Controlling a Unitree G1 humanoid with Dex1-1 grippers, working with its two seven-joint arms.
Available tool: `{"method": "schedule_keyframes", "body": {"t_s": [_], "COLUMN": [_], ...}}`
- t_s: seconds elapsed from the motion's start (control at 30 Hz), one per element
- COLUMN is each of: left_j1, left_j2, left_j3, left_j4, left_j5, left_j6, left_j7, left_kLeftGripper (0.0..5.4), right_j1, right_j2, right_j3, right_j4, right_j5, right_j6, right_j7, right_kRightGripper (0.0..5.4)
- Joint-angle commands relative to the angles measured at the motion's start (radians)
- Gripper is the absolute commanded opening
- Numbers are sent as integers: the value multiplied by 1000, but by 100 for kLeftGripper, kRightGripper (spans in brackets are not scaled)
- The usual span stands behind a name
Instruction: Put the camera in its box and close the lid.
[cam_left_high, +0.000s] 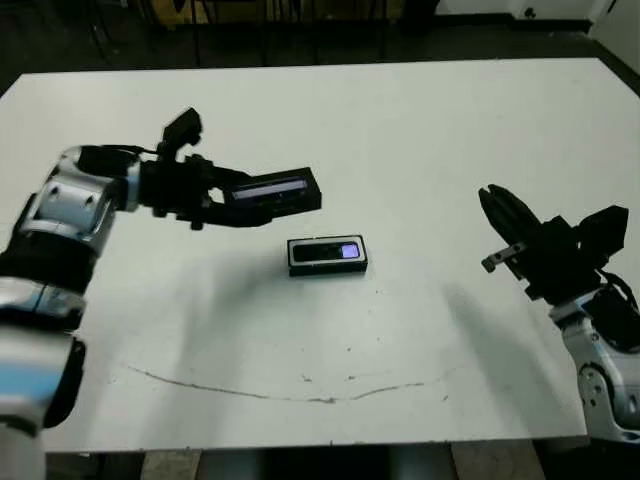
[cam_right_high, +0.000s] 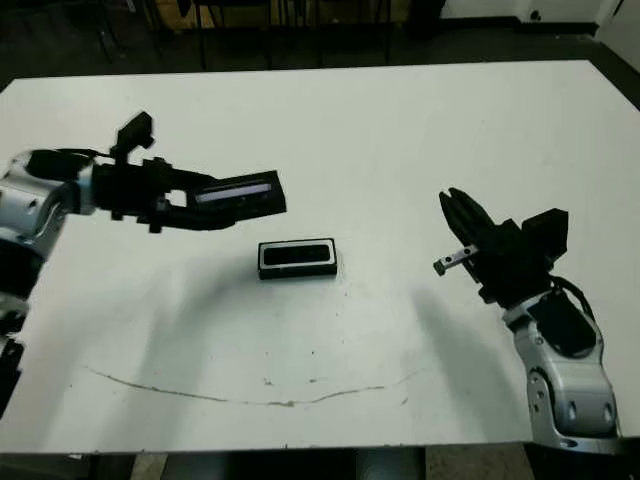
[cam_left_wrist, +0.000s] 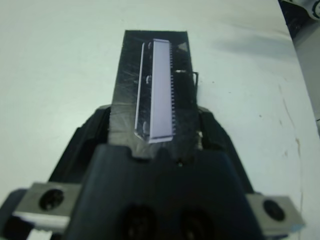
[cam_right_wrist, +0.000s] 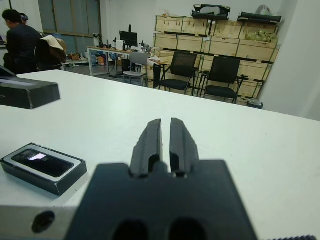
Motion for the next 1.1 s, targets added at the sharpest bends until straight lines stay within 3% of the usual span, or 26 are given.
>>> {"method": "schedule_keyframes", "body": {"t_s": [0.03,0.37,0.53,0.73,1.1], "left_j1": [-31,-55,-63,-55,-31], "left_j2": [-32,-97,-124,-140,-159], "left_j3": [-13,-36,-41,-44,-31], "left_j4": [81,257,323,353,360], "left_j5": [39,146,189,214,217], "left_j6": [-22,-95,-122,-164,-155], "left_j7": [-13,3,5,-18,-42], "left_kLeftGripper": [279,279,279,279,279], "right_j1": [1,-5,6,14,23], "right_j2": [-2,-3,-10,-6,-10], "right_j3": [-1,-8,-3,-10,-10], "right_j4": [9,53,-1,-15,-8], "right_j5": [3,19,10,14,2], "right_j6": [15,-21,30,64,43], "right_j7": [1,36,9,-11,-6], "right_kRightGripper": [0,0,0,0,0]}}
